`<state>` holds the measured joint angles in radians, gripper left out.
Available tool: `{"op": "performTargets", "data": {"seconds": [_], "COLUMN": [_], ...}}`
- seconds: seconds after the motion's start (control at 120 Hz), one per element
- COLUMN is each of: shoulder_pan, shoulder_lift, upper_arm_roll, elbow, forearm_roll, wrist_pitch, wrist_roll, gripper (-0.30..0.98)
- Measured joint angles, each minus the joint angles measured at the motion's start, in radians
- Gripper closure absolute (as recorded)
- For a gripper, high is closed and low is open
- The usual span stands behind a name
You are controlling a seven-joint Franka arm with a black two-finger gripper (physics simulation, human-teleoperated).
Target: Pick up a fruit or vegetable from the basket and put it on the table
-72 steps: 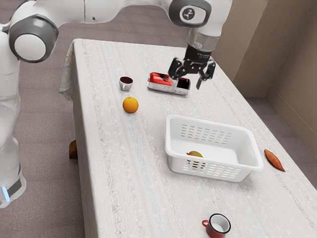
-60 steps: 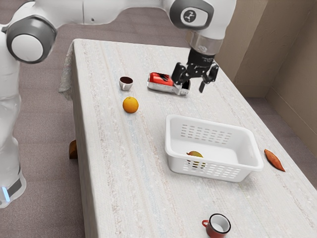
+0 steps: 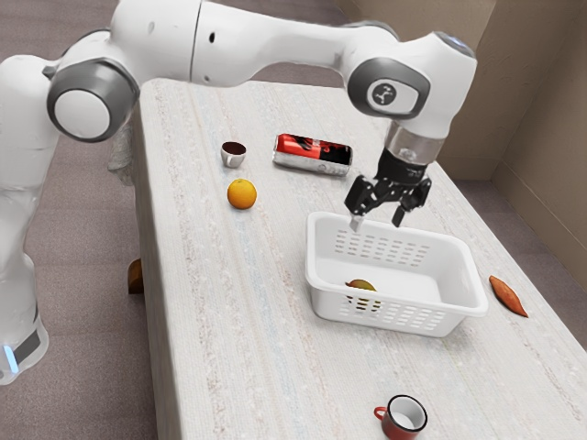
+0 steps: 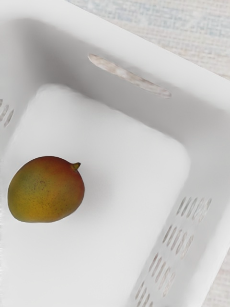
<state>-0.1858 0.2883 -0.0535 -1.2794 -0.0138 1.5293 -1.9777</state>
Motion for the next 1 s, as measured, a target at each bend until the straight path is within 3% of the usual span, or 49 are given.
{"op": "performTargets", "data": {"seconds": [0.383,1.0], "shoulder_pan": [-0.03,-0.013], "shoulder_lift": [0.021,-0.032], "upper_arm_roll": [0.001,0.014], "elbow": [-0.016,-0.216], "forearm_roll": [0.003,-0.018], "wrist_pitch": [0.035,0.195], "wrist_roll": [0.153,0.389], "gripper": [0.0,0.0]}}
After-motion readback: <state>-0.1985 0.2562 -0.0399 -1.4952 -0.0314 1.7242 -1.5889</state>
